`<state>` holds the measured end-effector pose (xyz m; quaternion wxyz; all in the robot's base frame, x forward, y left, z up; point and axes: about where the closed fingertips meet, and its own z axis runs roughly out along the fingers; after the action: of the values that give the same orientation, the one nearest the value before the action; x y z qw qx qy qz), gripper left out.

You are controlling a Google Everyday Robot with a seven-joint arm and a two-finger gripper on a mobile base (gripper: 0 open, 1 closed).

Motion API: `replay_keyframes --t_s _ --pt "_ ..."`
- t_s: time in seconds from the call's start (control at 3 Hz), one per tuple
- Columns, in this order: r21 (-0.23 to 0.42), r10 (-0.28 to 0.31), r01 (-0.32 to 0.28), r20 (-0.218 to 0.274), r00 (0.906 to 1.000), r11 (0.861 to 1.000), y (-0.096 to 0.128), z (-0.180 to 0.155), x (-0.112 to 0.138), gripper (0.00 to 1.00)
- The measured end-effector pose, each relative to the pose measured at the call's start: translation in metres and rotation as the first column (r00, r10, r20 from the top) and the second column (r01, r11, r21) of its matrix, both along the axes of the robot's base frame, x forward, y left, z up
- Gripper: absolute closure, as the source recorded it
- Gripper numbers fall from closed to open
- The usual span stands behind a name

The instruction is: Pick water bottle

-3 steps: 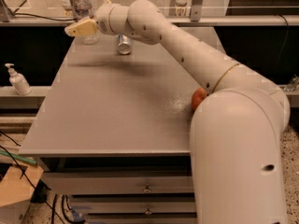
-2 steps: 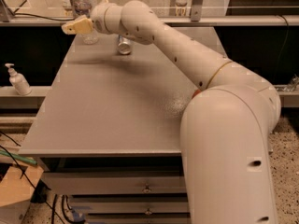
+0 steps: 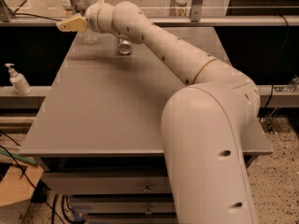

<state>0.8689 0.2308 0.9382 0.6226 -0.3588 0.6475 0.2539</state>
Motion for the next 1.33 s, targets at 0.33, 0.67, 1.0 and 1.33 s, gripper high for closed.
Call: replay_keyframes --t_s 0.33,0.67,1.0,1.33 --pt "0.018 -0.018 0.018 -0.011 0.9998 1.0 0.004 -0.001 0.013 0.0" --pt "0.035 -0.043 0.044 -0.023 0.9988 0.998 0.004 -0.001 0.023 0.18" --pt "0.045 -0.064 0.066 -0.032 0.9974 0.997 -0.001 -0.002 0.029 0.41" --pt "0.059 -0.085 0.087 -0.034 0.9958 0.994 -0.009 0.0 0.03 0.64"
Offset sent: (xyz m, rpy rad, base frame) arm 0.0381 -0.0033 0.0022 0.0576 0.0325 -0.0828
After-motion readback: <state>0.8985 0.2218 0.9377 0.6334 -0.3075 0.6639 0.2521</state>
